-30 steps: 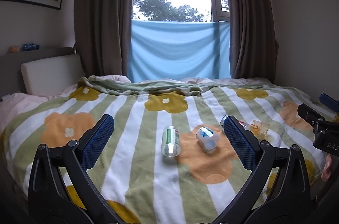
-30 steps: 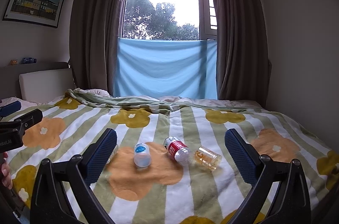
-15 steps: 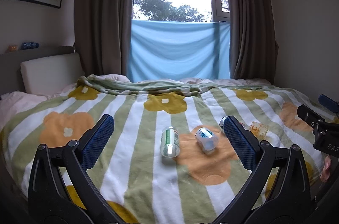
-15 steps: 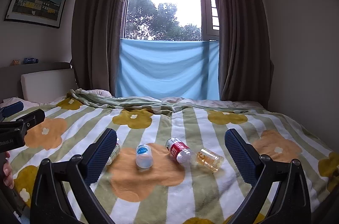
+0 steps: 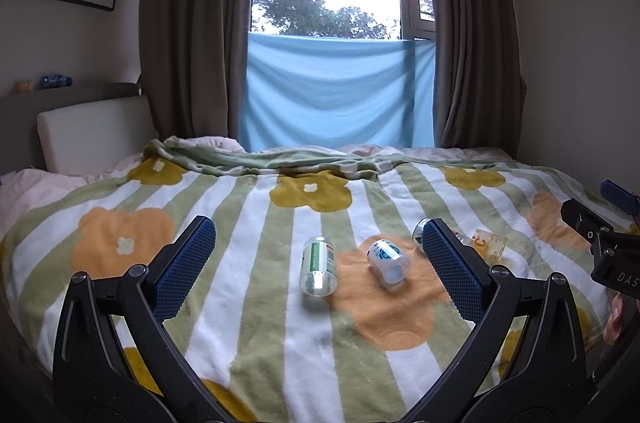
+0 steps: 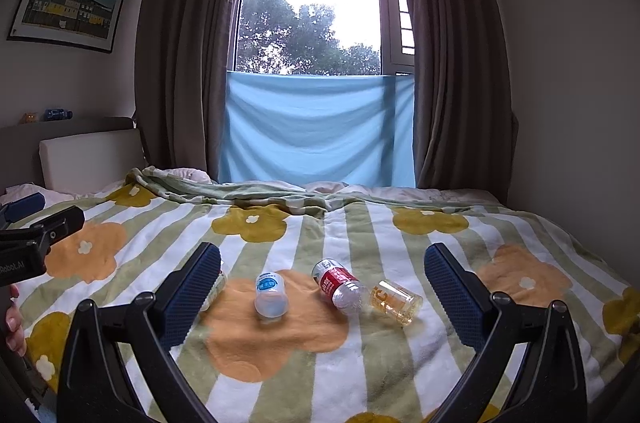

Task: Flip cup upside down

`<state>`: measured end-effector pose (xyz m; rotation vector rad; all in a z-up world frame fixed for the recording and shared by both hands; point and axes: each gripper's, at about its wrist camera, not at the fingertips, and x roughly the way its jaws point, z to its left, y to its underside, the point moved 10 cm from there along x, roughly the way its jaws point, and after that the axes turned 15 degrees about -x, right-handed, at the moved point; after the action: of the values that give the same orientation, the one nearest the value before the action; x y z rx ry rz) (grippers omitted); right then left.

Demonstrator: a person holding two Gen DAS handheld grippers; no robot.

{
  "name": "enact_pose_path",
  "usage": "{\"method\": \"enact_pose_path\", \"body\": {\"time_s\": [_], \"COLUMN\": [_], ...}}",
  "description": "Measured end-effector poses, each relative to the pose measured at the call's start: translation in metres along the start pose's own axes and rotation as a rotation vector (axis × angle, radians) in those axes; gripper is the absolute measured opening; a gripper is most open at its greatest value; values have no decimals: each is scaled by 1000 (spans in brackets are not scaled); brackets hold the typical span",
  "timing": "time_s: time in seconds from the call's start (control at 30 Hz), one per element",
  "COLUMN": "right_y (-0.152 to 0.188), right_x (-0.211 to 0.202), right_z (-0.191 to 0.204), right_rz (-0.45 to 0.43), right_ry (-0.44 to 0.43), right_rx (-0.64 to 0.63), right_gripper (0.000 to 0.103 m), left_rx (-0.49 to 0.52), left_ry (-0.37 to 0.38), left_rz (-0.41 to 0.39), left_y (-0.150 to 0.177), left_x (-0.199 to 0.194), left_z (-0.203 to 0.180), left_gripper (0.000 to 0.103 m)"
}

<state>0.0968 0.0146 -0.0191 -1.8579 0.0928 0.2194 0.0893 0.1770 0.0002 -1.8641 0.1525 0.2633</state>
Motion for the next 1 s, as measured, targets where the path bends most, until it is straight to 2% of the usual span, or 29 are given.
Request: {"method": "enact_pose_path", "body": {"time_s": [0.23,0.37,0.47,0.63,0.73,1.0], "right_y": [0,8,22,65,94,172], "right_x": [25,61,101,177,215,275], "right_z": [-25,-47,-59,-79,-84,-84], "right_rz": [23,72,144,315,403,634], "right_ry": [-25,-70,-140,-288,-332,-457], "right_rx": [-31,-85,-131,-164,-211,-315], "right_gripper": [102,102,102,102,102,101], "left_rx": [-15,-30,-43,-58,-62,-63], "left_ry": [-21,-41,-54,-92,-114,-154], "left_rz": [16,28,41,62,73,122], "left_y": [2,5,8,12,14,25], "left_x": [9,17,23,34,40,61], "left_z": [1,2,3,8,11,14], "left_gripper": [103,103,103,103,103,103]}}
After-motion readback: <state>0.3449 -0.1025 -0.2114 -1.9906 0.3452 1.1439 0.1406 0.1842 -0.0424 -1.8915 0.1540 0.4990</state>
